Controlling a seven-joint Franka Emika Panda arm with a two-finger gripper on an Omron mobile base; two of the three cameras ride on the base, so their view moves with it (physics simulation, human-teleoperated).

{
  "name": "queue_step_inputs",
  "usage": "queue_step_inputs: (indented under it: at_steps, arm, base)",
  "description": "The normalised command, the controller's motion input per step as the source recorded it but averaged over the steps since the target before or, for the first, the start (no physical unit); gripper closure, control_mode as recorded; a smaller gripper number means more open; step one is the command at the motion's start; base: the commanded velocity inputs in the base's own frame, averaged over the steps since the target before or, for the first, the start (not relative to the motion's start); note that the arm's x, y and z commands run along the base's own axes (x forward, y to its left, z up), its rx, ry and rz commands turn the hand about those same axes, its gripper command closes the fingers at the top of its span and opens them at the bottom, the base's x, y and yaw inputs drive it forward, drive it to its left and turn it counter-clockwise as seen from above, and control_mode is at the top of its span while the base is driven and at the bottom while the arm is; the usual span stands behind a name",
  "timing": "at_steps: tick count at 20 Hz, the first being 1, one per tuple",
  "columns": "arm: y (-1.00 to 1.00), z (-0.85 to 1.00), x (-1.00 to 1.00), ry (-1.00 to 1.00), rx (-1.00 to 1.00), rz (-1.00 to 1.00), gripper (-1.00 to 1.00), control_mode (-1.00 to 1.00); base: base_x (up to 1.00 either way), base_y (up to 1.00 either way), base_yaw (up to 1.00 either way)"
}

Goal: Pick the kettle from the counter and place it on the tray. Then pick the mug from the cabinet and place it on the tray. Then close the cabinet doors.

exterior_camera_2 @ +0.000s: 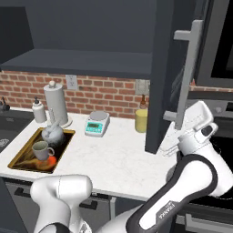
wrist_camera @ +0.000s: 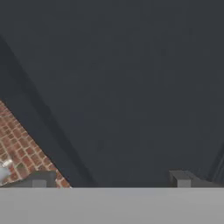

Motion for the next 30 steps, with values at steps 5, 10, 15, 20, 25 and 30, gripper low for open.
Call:
queue_step_inputs:
  at_steps: [5, 10, 15, 20, 25, 30]
  arm:
    - [0.53, 0.31, 0.07, 0.18, -0.22, -0.08, -1.0, -1.0]
    - [0.6, 0.2, 0.29, 0.26, -0.2, -0.13, -1.0, -1.0]
    - [0.67, 0.05, 0.4, 0.26, -0.19, -0.16, -1.0, -1.0]
    - [0.66, 0.0, 0.45, 0.22, -0.18, -0.18, -1.0, -1.0]
    - [0.56, 0.0, 0.56, 0.17, -0.15, -0.19, -1.0, -1.0]
    - [0.42, -0.01, 0.68, 0.11, -0.14, -0.17, -1.0, -1.0]
  base:
    - [0.0, 0.0, 0.0]
    - [0.0, 0.0, 0.0]
    - [0.0, 0.0, 0.0]
    - [0.0, 0.0, 0.0]
    - [0.0, 0.0, 0.0]
    - [0.0, 0.0, 0.0]
